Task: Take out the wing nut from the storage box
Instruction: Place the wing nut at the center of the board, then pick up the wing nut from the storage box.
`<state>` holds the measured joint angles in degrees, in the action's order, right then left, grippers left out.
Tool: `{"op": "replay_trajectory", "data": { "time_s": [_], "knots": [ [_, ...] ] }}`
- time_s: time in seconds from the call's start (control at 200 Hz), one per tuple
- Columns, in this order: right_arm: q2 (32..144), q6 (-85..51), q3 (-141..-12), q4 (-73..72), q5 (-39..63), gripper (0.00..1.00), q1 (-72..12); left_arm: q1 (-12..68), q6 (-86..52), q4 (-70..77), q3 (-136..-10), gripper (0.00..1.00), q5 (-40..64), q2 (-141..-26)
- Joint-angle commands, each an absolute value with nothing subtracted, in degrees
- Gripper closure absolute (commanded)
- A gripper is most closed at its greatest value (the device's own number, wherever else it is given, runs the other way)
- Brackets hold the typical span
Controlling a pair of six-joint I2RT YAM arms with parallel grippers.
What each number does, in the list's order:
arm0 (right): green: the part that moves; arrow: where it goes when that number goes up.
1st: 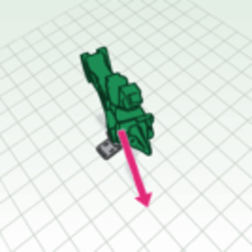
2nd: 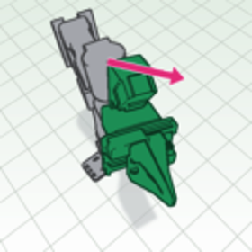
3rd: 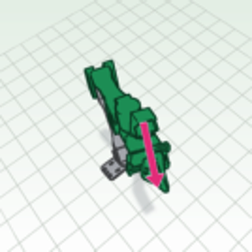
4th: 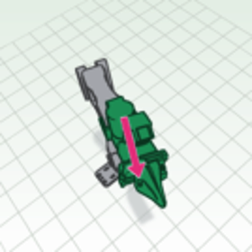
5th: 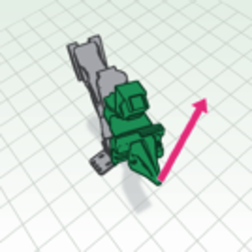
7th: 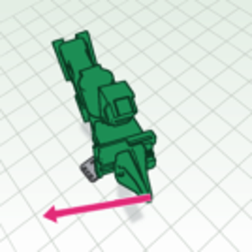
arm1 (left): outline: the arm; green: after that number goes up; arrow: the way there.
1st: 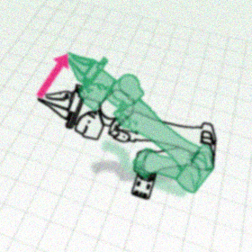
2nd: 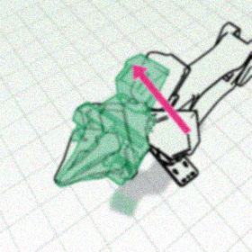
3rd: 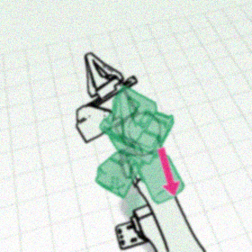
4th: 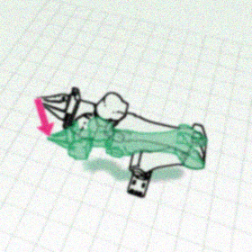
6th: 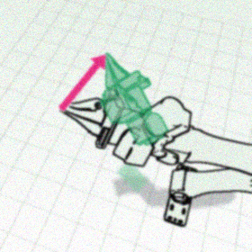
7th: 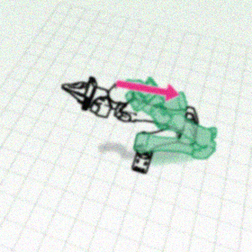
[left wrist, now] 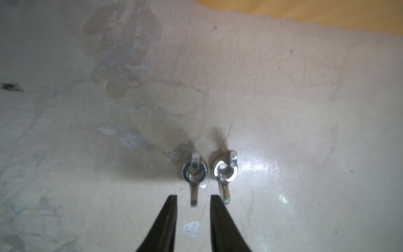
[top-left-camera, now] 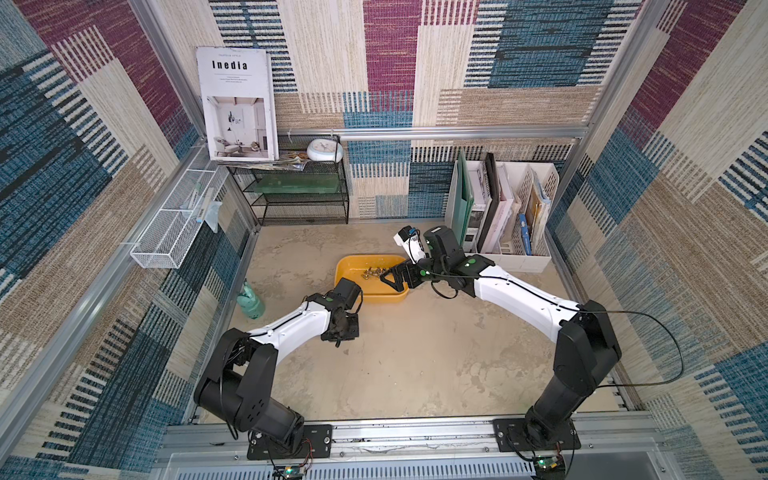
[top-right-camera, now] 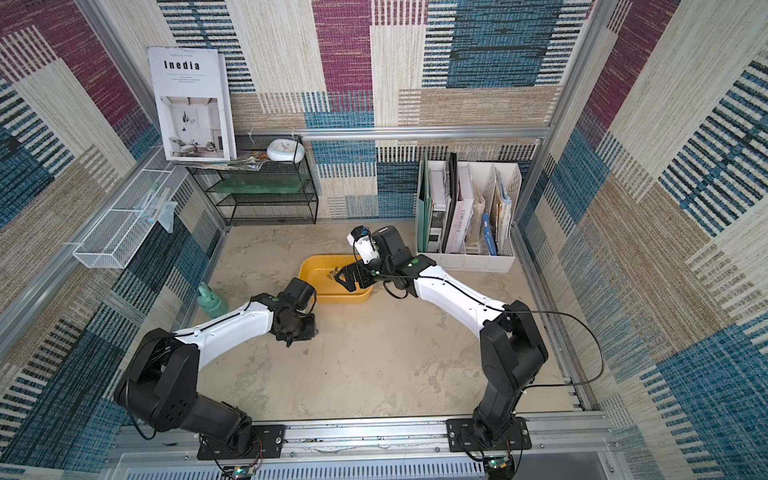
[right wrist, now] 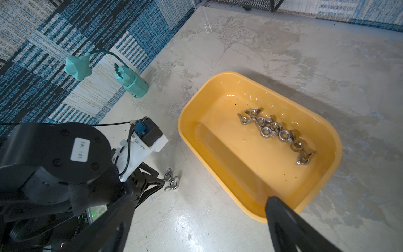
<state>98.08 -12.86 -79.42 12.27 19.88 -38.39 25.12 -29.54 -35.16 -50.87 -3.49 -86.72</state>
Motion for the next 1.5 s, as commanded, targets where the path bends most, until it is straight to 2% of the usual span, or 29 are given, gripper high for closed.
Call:
{"op": "replay_trajectory", "data": {
  "time_s": [0.0, 0.135, 0.24, 0.331, 0.371, 0.401, 0.796, 1.047, 1.492],
  "knots": [
    [97.6, -12.8, -79.1, 11.3, 19.0, 0.01, -38.5, 25.0, -28.7, -39.2, -52.9, 0.68, -5.8, -85.7],
    [97.4, -12.5, -78.9, 11.1, 17.6, 0.01, -38.5, 24.9, -27.3, -43.1, -57.9, 0.59, -7.0, -85.5],
    [96.6, -12.2, -78.0, 10.7, 16.3, 0.01, -38.4, 24.3, -26.5, -44.2, -62.0, 0.58, -6.5, -85.9],
    [95.9, -12.0, -77.3, 10.9, 15.4, 0.01, -38.2, 23.6, -25.7, -44.9, -66.0, 0.49, -5.3, -87.7],
    [95.7, -12.0, -77.1, 10.9, 15.2, 0.01, -38.1, 23.4, -25.1, -44.8, -67.7, 0.39, -5.1, -89.0],
    [95.5, -11.9, -77.0, 10.9, 15.1, 0.01, -37.9, 23.3, -24.6, -44.9, -69.1, 0.37, -5.1, -90.1],
    [93.6, -11.2, -76.3, 12.7, 12.5, 0.01, -37.2, 19.8, -19.8, -43.6, -87.4, 0.43, 0.3, -108.0],
    [93.0, -12.3, -76.1, 13.3, 9.2, 0.01, -37.0, 17.7, -16.6, -41.9, -95.8, 0.38, 5.5, -117.3],
    [94.4, -12.3, -78.6, 15.1, 7.0, 0.01, -36.5, 16.7, -13.1, -41.3, -105.1, 0.43, 10.7, -127.6]
  ]
}}
